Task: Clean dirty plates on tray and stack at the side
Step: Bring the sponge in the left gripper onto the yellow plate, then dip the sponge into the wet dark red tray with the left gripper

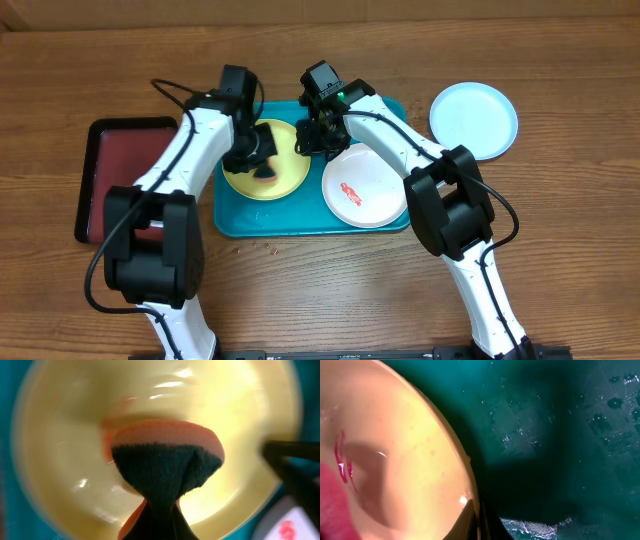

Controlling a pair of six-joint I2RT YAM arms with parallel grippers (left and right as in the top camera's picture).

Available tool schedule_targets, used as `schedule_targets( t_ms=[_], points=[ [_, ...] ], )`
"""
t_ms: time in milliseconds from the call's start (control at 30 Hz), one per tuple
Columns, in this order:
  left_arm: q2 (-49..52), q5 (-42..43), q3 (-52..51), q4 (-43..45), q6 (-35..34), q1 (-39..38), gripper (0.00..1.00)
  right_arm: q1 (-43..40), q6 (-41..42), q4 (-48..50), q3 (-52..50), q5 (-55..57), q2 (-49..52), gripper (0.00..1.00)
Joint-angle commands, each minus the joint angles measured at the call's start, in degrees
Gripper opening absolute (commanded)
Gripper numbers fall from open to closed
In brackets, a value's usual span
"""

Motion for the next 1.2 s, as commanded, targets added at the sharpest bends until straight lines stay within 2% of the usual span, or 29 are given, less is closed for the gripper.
schedule_targets(
  t_ms=[0, 167, 267, 433, 700, 900, 1167],
  points=[
    [0.0, -7.2, 6.2, -5.1, -0.9, 4.8, 0.04, 0.3, 0.7, -0.9, -0.8, 3.6, 2.0, 0.04],
    [0.0, -12.4, 14.0, -13.4, -0.9, 12.8, 0.04, 0.3, 2.3, -0.9, -0.8, 7.5, 2.0, 0.04],
    [0.0, -12.0, 15.0, -13.9, -0.7, 17.9, 0.04, 0.3, 3.4, -0.9, -0.8, 10.5, 2.0, 0.04],
    [0.2, -11.0, 13.1, -13.6, -0.7, 24.9, 0.04, 0.3, 3.5, -0.9, -0.8, 9.0, 2.0, 0.04],
    [0.3, -3.0, 4.6, -4.8, 2.8, 31.2, 0.04, 0.3, 3.7, -0.2, -0.8, 7.0, 2.0, 0.04],
    [0.4, -5.9, -2.1, 4.5, 2.7, 32.6, 0.04, 0.3, 3.7, -0.9, -0.8, 7.0, 2.0, 0.04],
    [0.4, -6.0, -7.9, 9.8, 1.8, 33.6, 0.04, 0.3, 3.6, -0.8, -0.8, 7.0, 2.0, 0.04]
  ],
)
